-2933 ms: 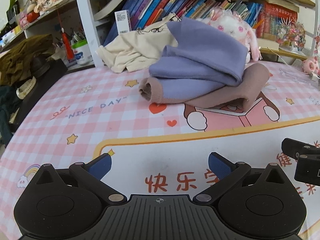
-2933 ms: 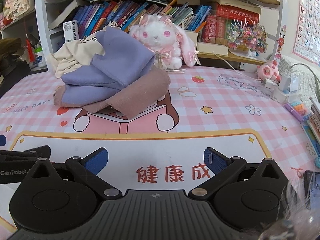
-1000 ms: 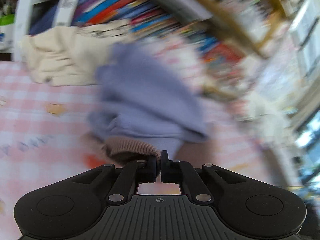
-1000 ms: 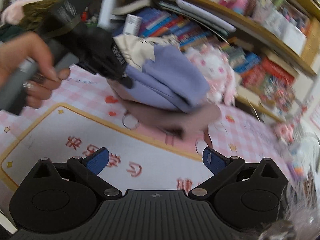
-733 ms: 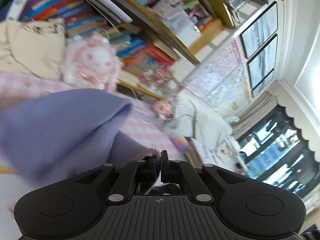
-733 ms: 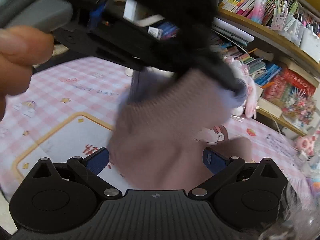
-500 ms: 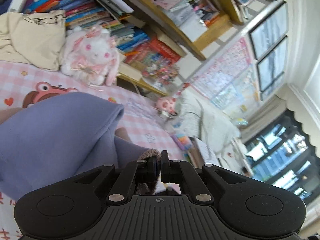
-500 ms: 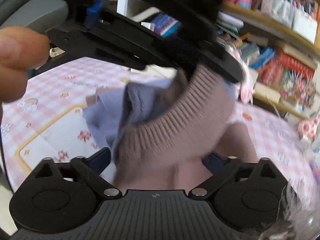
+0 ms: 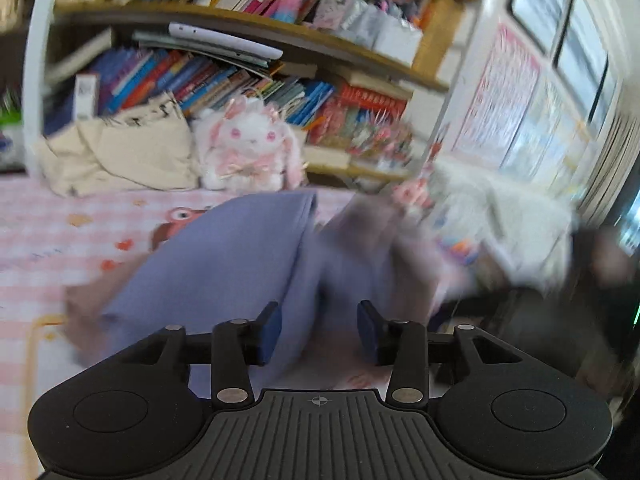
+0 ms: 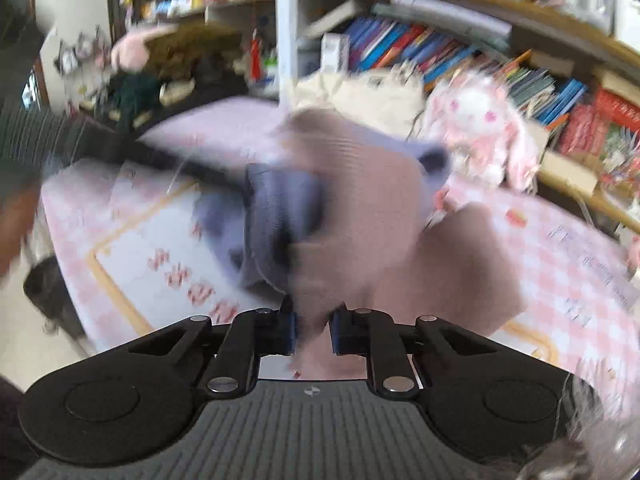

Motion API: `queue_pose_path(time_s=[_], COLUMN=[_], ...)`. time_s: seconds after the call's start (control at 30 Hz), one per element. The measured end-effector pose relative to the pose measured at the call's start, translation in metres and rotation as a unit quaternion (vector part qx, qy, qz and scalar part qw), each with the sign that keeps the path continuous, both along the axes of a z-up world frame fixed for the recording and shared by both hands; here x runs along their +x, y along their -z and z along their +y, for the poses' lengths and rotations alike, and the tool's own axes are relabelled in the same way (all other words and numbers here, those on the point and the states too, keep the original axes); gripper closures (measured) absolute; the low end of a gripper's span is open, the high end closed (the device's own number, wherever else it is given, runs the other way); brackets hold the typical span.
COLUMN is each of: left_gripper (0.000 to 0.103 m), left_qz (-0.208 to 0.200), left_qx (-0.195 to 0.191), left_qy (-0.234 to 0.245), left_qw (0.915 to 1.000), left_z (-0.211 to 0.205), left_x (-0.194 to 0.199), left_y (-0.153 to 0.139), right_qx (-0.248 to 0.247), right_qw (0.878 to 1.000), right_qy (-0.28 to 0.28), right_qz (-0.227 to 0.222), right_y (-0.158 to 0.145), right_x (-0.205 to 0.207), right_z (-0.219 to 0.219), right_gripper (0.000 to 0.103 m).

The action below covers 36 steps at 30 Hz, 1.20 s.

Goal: Fold clothes
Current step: 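Grasp the lavender sleeve with the left gripper while the right gripper grasps the mauve collar, then lift the sweater with both grippers and swing it out over the mat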

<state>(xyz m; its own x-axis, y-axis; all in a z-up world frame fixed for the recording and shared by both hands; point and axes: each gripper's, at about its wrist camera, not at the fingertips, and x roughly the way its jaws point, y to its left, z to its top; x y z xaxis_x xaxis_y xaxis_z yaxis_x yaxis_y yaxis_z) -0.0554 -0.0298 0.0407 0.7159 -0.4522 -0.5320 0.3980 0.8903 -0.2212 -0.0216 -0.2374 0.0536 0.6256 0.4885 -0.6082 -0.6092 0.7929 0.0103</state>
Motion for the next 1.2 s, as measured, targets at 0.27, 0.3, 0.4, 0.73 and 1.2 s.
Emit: queue_pose_path(time_s=[0.27,0.3,0.4,0.73,1.2], left_gripper=[0.06,0.06,0.047,0.099,0.099], left_qz=[-0.103,-0.125,-0.165,-0.098,-0.241], left_qx=[0.179,0.21,0.247,0.147,-0.02], left_qy=[-0.028,-0.043,-0.054,-0.09,-0.336], left_qw=[0.9781,0.9688,0.9534,0.9801,0.9106], left_z=[-0.06,-0.067,-0.08,-0.05,0.108], left_x=[-0.005,-0.002,0.008,0.066,-0.065], left_y=[0.009,0.009,0.002,-0.031,-0.158], right_qx=[0.045,0.042,0.035,0.003,0.167], right_qw=[0.998,0.999,0.999,0.999,0.974], right_qy=[-0.012,-0.013,-0.015,0.032,0.067], right_qz=[-0.031,-0.032,-0.026,0.016,-0.142], right_y=[-0.059,-0.06,-0.059,-0.025,-0.137], right_x=[0.017,0.018,0.019,0.021,-0.016], right_z=[-0.031,-0.033,-0.038,-0.059,-0.117], right_gripper=[0.089,0.089,0.089,0.089,0.096])
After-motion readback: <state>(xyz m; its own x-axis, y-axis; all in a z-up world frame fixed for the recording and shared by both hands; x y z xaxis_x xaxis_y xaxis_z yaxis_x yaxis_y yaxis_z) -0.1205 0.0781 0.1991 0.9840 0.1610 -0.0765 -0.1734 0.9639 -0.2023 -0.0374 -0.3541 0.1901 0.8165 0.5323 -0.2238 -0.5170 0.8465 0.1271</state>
